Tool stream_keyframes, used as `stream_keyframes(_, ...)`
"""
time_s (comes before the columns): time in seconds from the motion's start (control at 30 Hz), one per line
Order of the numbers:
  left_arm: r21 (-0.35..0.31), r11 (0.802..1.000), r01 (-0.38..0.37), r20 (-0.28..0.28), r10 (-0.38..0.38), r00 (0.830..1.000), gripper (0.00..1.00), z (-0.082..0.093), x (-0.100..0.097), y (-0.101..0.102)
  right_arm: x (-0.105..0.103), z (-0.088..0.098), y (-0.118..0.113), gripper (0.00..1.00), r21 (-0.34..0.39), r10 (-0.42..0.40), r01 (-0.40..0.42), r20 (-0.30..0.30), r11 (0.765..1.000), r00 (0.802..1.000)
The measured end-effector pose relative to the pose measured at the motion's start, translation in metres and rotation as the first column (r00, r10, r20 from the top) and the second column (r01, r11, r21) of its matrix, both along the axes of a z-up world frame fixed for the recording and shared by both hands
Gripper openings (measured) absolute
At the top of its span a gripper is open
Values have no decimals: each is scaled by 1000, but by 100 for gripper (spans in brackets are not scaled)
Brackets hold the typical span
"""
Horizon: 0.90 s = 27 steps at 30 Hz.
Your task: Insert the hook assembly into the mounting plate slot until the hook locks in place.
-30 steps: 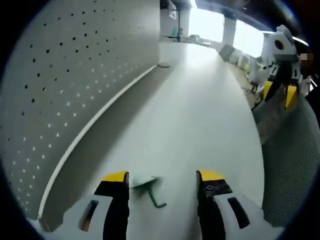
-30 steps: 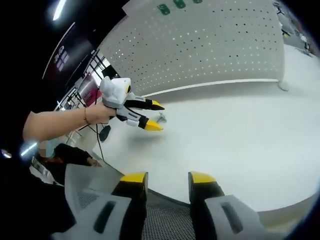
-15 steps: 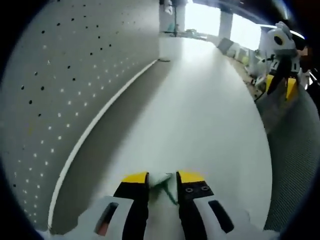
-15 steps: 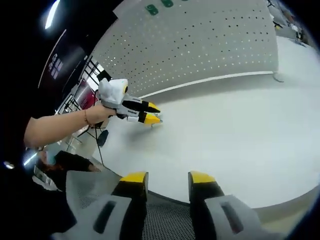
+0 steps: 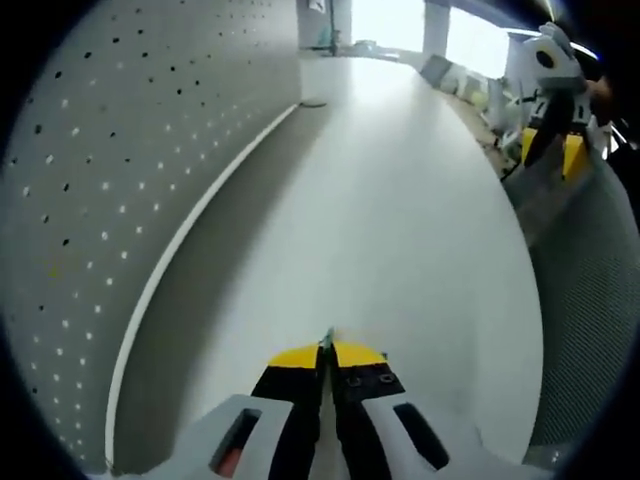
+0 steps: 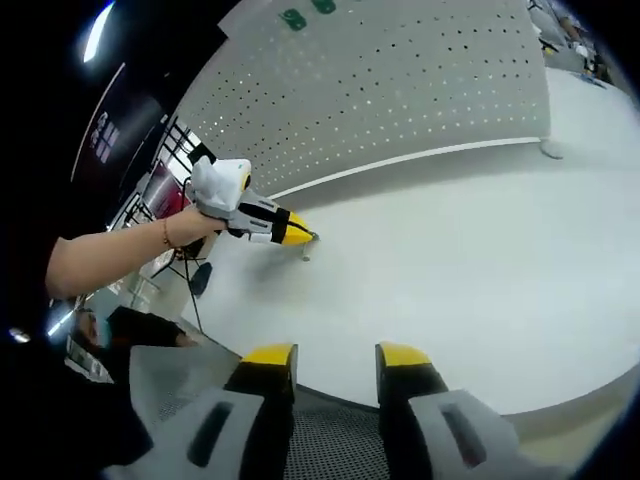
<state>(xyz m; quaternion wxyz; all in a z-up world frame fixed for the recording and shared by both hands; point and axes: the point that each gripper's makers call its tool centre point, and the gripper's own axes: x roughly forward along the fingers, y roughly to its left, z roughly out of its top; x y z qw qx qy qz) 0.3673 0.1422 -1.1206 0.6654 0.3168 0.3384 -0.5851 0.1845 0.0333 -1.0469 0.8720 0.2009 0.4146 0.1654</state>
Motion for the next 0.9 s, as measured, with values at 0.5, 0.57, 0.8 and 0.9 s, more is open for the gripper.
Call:
stream_keyframes(0.5,-14,1000,-25,22,26,999,1,15,-3,4,3,5,7,29,-6,10,-10,15,1000,1000)
stream_keyframes(0.57,-6,999,-40,55,40,998,1,19,3,8,3,7,10,29,-9,17,-17,18,1000,1000)
stream_keyframes(0.8,-60,990,-128,71,133,989,1,45,17,13,2,12,11,30,-38,39,-38,24,999,999)
stream_keyframes(0.9,-88,984,-153,95,161,982,1,64,17,15,3,16,11,30,-43,40,-39,35,998,999)
